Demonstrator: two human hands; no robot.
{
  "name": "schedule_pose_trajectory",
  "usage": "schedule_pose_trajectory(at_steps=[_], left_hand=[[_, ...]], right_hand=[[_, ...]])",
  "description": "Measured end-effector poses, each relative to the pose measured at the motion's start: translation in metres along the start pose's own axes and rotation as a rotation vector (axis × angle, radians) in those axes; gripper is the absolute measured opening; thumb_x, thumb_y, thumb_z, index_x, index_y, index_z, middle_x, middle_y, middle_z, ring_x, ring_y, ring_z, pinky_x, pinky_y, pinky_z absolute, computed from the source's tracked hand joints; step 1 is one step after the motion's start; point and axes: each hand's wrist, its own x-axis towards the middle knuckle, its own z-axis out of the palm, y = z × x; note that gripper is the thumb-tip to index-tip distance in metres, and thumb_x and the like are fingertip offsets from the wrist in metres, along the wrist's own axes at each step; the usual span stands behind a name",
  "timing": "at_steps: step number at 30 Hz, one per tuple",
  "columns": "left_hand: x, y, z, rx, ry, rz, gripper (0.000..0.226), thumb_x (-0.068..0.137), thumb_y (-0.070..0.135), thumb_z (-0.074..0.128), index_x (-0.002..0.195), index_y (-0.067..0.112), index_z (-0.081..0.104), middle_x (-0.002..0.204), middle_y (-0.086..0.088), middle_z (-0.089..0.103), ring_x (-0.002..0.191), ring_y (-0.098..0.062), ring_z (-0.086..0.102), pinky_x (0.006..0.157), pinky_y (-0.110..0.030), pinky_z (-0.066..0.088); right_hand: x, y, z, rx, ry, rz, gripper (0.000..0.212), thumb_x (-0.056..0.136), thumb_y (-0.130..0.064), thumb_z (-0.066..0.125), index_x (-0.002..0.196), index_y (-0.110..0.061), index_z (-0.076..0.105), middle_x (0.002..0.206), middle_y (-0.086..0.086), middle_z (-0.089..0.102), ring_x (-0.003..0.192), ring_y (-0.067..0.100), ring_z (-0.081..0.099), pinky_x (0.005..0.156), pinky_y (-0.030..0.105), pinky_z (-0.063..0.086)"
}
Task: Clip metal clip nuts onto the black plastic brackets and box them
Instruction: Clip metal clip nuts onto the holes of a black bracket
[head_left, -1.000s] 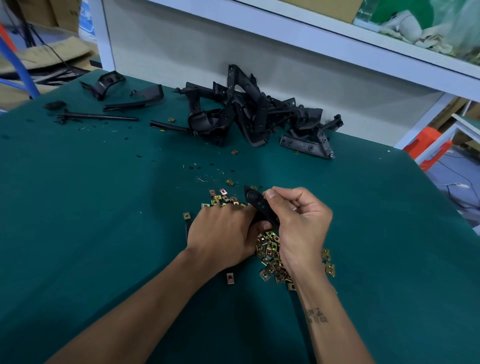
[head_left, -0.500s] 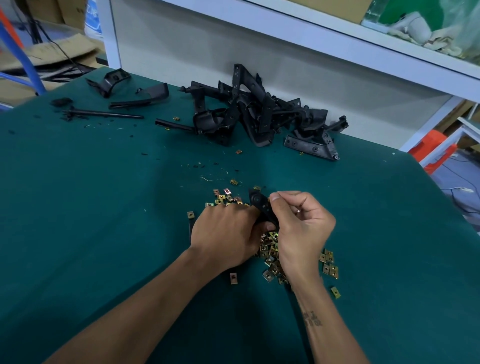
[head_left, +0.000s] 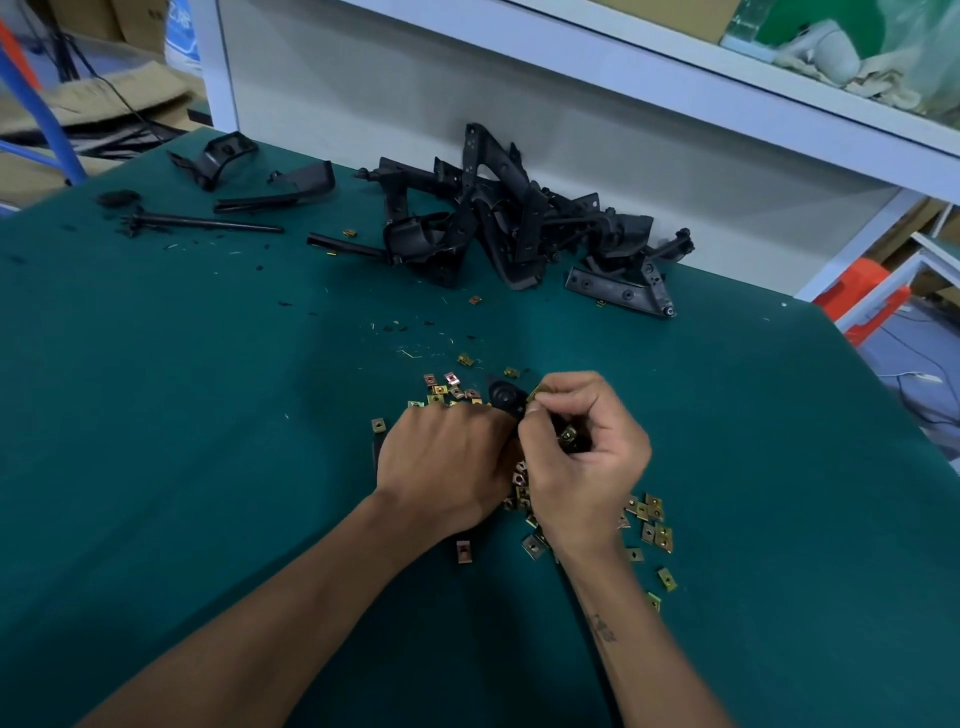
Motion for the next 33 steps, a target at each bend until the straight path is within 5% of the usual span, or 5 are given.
schedule_pose_trajectory(at_steps=[6, 17, 21, 25, 33], left_hand=[[0.000, -0.001, 0.005, -0.013, -0.071, -0.021, 0.032, 0.087, 0.052, 0.016, 0.073, 0.030, 0.033, 0.073, -0.002, 0.068, 0.063, -0.036, 0.063, 0.055, -0.033, 0.029], [0.003, 0.000, 0.005, 0.102, -0.117, -0.027, 0.046, 0.093, 0.053, 0.023, 0.089, 0.027, 0.061, 0.079, -0.003, 0.067, 0.069, -0.033, 0.064, 0.057, -0.034, 0.028], [0.004, -0.001, 0.005, 0.083, -0.129, -0.042, 0.056, 0.088, 0.054, 0.014, 0.091, 0.026, 0.062, 0.082, -0.003, 0.067, 0.071, -0.034, 0.064, 0.058, -0.035, 0.028], [0.005, 0.000, 0.004, 0.014, -0.128, -0.053, 0.039, 0.084, 0.054, 0.007, 0.063, 0.026, 0.023, 0.072, -0.005, 0.063, 0.063, -0.035, 0.059, 0.056, -0.035, 0.026], [0.004, -0.002, 0.008, 0.079, -0.102, -0.041, 0.053, 0.086, 0.056, 0.014, 0.079, 0.025, 0.056, 0.077, -0.005, 0.068, 0.067, -0.036, 0.063, 0.057, -0.034, 0.029]], right_hand=[[0.000, -0.004, -0.004, 0.046, 0.015, 0.254, 0.018, 0.082, -0.013, 0.067, 0.095, -0.023, 0.074, 0.077, -0.007, 0.069, 0.066, 0.011, 0.062, 0.061, 0.042, 0.057], [0.007, -0.010, 0.004, 0.160, -0.073, 0.259, 0.026, 0.085, -0.020, 0.050, 0.070, -0.035, 0.065, 0.084, 0.005, 0.073, 0.077, 0.022, 0.067, 0.052, 0.029, 0.046], [0.014, -0.005, 0.000, 0.139, -0.168, 0.172, 0.022, 0.085, -0.016, 0.045, 0.074, -0.024, 0.062, 0.085, 0.007, 0.075, 0.095, 0.026, 0.073, 0.078, 0.035, 0.056], [0.010, -0.003, -0.001, 0.078, -0.237, 0.277, 0.017, 0.083, -0.025, 0.047, 0.074, -0.021, 0.060, 0.080, -0.004, 0.069, 0.070, 0.009, 0.060, 0.061, 0.032, 0.042], [0.020, -0.010, -0.005, 0.149, -0.214, 0.444, 0.035, 0.086, -0.016, 0.057, 0.067, 0.011, 0.047, 0.060, 0.023, 0.041, 0.063, 0.018, 0.044, 0.050, 0.013, 0.038]])
